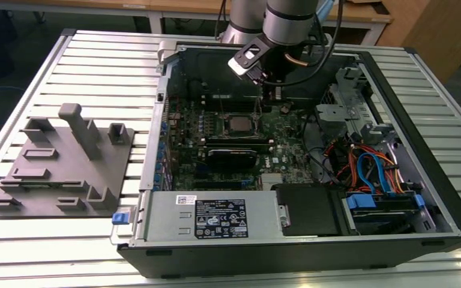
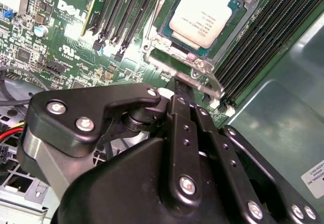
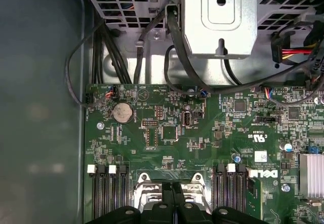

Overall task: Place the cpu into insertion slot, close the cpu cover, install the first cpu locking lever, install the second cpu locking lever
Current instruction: 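Close the cpu cover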

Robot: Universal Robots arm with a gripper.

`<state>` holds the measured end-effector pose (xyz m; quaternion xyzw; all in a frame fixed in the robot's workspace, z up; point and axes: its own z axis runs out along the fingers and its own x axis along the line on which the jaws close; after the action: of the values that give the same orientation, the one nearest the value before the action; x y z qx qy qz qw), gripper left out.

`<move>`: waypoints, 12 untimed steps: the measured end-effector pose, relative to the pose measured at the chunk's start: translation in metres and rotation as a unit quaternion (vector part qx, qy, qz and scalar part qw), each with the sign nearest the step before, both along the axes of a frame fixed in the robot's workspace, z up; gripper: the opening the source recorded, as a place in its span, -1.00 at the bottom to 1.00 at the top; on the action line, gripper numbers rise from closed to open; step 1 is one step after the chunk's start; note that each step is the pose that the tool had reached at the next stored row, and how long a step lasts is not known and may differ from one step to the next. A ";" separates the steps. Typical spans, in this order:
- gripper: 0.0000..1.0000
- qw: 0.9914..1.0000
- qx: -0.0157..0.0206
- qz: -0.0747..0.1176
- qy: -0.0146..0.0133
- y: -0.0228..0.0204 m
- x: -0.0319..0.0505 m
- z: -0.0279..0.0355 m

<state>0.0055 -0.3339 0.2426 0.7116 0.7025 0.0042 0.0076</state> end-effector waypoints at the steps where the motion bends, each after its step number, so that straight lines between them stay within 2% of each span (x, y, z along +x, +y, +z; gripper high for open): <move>1: -0.80 1.000 0.000 0.000 0.000 0.0000 -0.0002 -0.0001; 12: -0.80 1.000 0.000 0.000 0.000 0.0000 -0.0011 -0.0005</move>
<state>0.0044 -0.3339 0.2421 0.7116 0.7026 0.0042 0.0076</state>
